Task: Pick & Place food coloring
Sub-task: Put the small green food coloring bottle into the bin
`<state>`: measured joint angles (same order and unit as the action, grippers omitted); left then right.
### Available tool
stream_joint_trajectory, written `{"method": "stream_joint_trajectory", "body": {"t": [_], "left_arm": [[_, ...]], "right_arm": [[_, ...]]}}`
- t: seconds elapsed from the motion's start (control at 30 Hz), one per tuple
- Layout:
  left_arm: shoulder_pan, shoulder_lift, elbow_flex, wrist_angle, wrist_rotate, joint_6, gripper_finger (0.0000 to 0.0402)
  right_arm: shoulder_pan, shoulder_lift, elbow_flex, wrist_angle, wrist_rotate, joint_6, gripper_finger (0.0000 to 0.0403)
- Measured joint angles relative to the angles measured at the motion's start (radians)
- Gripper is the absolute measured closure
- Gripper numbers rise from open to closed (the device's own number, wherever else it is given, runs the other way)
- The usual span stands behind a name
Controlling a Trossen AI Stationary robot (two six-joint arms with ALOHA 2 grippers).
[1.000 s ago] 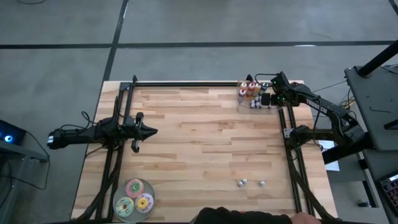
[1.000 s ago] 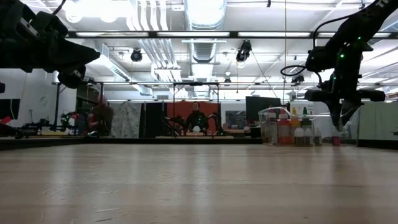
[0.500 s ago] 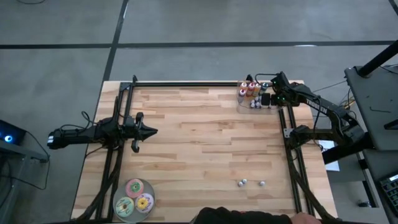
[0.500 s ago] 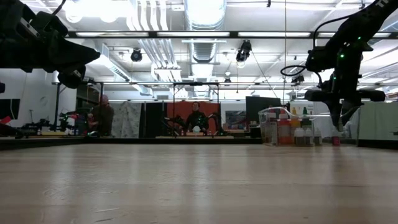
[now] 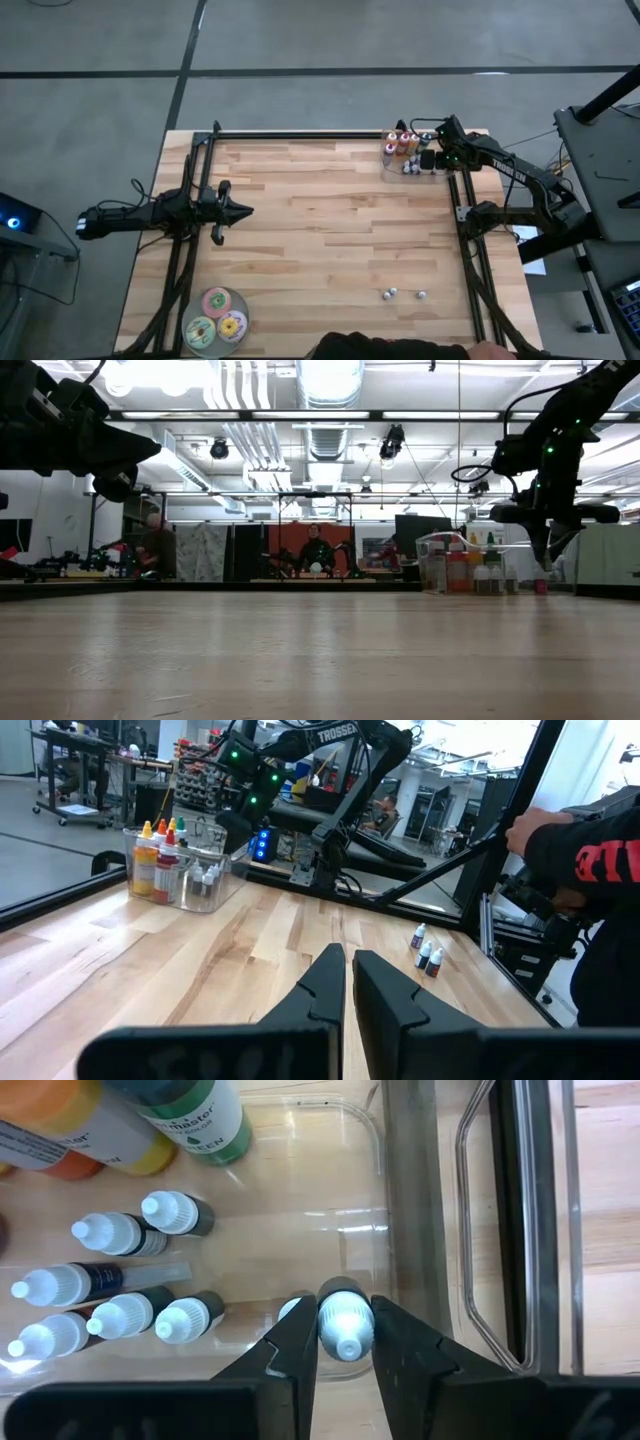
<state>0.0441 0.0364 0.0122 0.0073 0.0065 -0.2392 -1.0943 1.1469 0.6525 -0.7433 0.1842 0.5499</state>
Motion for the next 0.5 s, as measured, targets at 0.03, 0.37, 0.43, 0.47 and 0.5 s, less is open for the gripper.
{"method": "stream_joint_trajectory", "body": {"t": [0.03,0.37,0.43,0.47,0.5], "left_arm": [[0.0,0.0,0.0,0.0,0.0,0.0,0.0402],[0.0,0.0,0.0,0.0,0.0,0.0,0.0402],[0.0,0.0,0.0,0.0,0.0,0.0,0.0402],[0.0,0.0,0.0,0.0,0.0,0.0,0.0402],[0.0,0.0,0.0,0.0,0.0,0.0,0.0402]], "right_arm": [[0.0,0.0,0.0,0.0,0.0,0.0,0.0328],[0.0,0.0,0.009,0.024,-0.005,-0.004,0.0329],[0.0,0.0,0.021,0.027,-0.005,-0.004,0.033],[0.0,0.0,0.025,0.027,-0.005,-0.006,0.0329],[0.0,0.0,0.028,0.027,-0.005,-0.008,0.0328]]}}
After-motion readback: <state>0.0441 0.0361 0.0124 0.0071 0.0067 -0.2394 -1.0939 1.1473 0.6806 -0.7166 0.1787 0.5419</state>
